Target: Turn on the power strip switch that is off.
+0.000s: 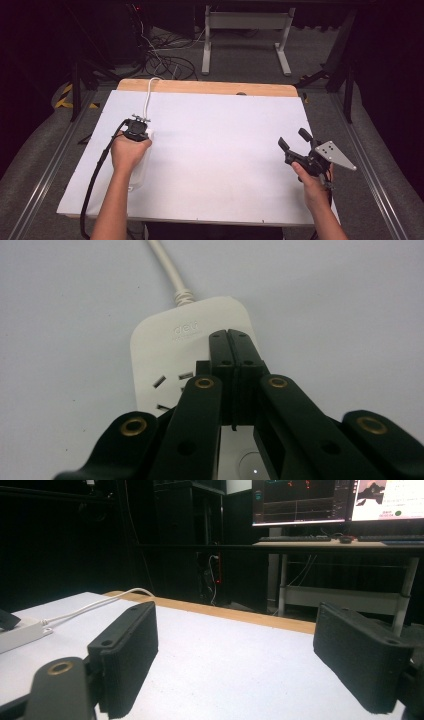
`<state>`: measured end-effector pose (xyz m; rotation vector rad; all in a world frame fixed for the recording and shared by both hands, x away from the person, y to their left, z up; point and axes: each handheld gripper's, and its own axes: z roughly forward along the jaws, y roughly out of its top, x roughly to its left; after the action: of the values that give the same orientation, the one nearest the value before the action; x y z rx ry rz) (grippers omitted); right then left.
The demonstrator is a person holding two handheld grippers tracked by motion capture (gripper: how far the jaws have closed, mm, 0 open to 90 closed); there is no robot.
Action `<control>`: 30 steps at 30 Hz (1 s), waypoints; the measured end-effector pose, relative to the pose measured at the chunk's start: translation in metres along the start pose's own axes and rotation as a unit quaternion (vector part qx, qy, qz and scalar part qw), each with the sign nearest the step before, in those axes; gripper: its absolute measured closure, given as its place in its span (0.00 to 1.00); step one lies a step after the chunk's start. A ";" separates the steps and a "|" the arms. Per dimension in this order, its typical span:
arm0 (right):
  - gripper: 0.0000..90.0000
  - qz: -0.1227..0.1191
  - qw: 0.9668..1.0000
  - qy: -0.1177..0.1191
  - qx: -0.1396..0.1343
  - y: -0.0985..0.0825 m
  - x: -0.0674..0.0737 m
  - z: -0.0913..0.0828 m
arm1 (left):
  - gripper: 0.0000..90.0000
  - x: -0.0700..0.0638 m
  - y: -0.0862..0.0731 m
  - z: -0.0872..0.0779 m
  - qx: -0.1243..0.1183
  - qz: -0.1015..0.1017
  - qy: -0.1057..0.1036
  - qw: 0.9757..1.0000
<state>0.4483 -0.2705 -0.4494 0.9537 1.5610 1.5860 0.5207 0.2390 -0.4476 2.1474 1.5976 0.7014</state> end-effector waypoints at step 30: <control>0.21 0.008 1.000 -0.010 0.011 -0.006 -0.002 0.000 | 1.00 0.021 -0.066 -0.062 -0.334 -0.044 0.039 0.941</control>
<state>0.4497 -0.2723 -0.4551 0.9934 1.5648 1.5687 0.4376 0.2781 -0.4314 1.5555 1.2315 1.1176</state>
